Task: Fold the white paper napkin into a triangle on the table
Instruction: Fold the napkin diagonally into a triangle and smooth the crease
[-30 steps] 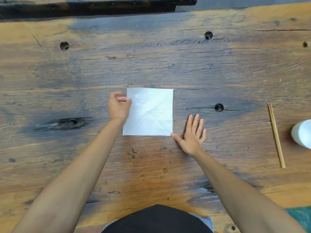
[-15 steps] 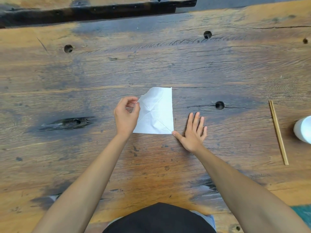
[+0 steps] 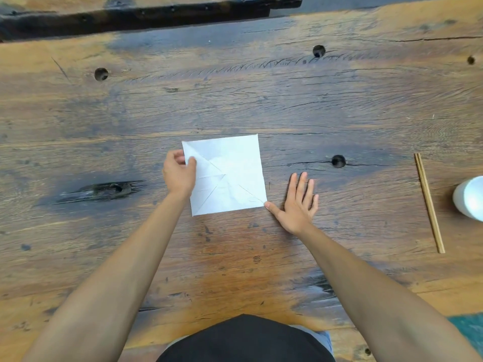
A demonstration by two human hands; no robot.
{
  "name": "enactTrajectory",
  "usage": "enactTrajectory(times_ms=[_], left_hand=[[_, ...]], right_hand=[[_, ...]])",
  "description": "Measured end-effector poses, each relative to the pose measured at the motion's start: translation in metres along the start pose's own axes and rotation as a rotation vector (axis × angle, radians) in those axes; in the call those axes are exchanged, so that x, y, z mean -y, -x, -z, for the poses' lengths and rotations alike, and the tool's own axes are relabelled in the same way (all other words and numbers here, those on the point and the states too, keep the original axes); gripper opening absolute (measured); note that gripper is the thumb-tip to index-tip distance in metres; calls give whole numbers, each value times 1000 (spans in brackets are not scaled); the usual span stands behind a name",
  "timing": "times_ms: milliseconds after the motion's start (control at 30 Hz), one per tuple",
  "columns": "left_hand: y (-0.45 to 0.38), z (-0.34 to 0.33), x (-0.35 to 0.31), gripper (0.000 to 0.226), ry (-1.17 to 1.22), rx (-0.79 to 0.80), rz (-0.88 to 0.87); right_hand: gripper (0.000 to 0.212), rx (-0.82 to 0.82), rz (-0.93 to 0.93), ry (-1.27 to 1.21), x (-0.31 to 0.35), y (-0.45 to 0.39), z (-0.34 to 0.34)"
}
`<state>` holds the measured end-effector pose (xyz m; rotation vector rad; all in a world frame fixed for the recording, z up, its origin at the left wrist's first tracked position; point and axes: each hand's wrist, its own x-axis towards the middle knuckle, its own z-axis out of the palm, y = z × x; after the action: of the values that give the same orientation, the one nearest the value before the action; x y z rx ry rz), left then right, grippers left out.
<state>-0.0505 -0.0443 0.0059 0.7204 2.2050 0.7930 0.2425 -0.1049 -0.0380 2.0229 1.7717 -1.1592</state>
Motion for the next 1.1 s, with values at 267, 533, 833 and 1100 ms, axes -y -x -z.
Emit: enactTrajectory(times_ms=[267, 533, 833, 1100], left_hand=[[14, -23, 7, 120, -259, 110, 29], [23, -34, 7, 125, -325, 48, -25], [23, -22, 10, 126, -352, 32, -67], [23, -13, -1, 28, 26, -32, 44]], right_hand=[[115, 0, -9, 8, 2, 2, 1], [114, 5, -9, 12, 2, 1, 2], [113, 8, -11, 18, 2, 1, 3], [115, 4, -11, 9, 2, 1, 1]])
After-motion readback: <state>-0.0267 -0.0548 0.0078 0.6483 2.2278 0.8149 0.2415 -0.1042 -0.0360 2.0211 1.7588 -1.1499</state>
